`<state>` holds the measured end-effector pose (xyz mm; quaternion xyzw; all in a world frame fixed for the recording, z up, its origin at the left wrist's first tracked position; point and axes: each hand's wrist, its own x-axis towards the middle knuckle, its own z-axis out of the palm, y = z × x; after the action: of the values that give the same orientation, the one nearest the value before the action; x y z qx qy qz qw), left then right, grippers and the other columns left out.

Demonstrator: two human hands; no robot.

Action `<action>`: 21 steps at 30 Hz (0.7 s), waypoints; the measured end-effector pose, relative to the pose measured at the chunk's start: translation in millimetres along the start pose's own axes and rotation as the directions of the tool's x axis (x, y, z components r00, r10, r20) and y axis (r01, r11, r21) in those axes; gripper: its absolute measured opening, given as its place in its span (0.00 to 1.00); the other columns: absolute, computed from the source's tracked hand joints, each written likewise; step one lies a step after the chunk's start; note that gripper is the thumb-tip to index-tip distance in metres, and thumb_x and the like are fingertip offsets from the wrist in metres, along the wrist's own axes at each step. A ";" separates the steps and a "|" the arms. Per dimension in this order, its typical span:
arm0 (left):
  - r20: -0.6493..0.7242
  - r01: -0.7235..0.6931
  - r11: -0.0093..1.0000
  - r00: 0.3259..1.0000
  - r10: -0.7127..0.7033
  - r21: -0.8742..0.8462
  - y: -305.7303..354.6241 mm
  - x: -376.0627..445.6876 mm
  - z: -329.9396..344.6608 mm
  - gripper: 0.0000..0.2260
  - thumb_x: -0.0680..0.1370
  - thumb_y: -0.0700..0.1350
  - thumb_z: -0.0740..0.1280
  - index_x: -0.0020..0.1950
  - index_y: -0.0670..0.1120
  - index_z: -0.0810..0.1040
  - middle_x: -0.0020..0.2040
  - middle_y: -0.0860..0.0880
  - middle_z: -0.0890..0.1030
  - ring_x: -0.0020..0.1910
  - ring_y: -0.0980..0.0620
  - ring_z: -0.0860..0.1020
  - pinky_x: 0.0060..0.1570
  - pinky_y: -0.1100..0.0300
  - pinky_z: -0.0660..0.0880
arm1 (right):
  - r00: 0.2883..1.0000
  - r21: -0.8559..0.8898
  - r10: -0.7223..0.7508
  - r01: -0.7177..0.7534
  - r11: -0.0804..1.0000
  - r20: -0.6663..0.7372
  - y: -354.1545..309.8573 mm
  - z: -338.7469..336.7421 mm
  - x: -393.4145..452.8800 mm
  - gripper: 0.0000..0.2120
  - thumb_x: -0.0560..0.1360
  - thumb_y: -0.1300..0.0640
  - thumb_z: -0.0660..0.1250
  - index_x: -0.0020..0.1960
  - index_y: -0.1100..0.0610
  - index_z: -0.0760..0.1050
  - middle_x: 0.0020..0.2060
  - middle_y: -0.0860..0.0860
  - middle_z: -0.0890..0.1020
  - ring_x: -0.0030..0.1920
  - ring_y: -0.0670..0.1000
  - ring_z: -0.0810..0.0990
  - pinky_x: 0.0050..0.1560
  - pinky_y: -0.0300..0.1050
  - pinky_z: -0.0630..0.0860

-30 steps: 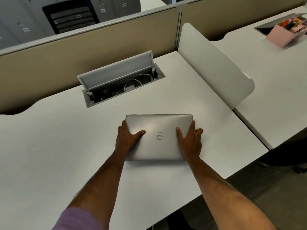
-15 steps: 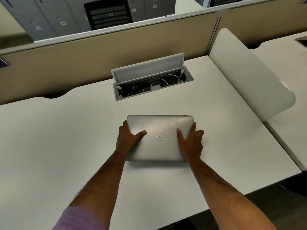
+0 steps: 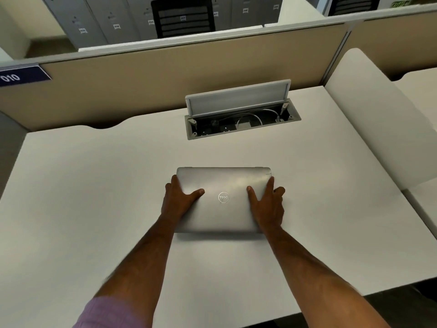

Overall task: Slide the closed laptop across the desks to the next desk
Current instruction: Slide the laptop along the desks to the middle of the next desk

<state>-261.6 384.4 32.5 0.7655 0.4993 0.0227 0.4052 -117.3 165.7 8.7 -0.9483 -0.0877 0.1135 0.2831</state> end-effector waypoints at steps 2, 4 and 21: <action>-0.006 0.013 1.000 1.000 -0.013 -0.006 -6.1 1.7 -3.6 0.43 0.65 0.65 0.78 0.72 0.49 0.65 0.65 0.43 0.72 0.65 0.39 0.74 0.60 0.45 0.74 | 1.000 -0.013 -0.017 0.017 1.000 0.012 -2.7 5.5 -1.0 0.41 0.76 0.33 0.61 0.80 0.55 0.52 0.63 0.60 0.66 0.59 0.64 0.75 0.53 0.56 0.77; -0.009 0.026 1.000 1.000 -0.026 -0.013 -10.9 2.6 -6.2 0.42 0.65 0.65 0.78 0.72 0.49 0.65 0.65 0.43 0.72 0.65 0.40 0.74 0.59 0.46 0.74 | 0.999 -0.023 -0.021 0.021 1.000 0.035 -4.8 9.6 -1.3 0.42 0.77 0.33 0.60 0.80 0.55 0.51 0.63 0.60 0.66 0.59 0.64 0.74 0.53 0.56 0.77; 0.016 0.046 0.996 0.999 -0.047 0.072 -27.7 11.3 -9.8 0.46 0.67 0.69 0.74 0.75 0.47 0.60 0.66 0.43 0.71 0.66 0.38 0.74 0.58 0.45 0.73 | 0.997 -0.133 -0.021 0.030 0.991 0.068 -17.0 24.9 0.2 0.42 0.77 0.34 0.60 0.80 0.56 0.51 0.65 0.62 0.66 0.59 0.65 0.74 0.52 0.57 0.77</action>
<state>-280.9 403.9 17.1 0.7678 0.5139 -0.0114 0.3824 -125.4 192.6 -2.1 -0.9596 -0.1165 0.1354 0.2173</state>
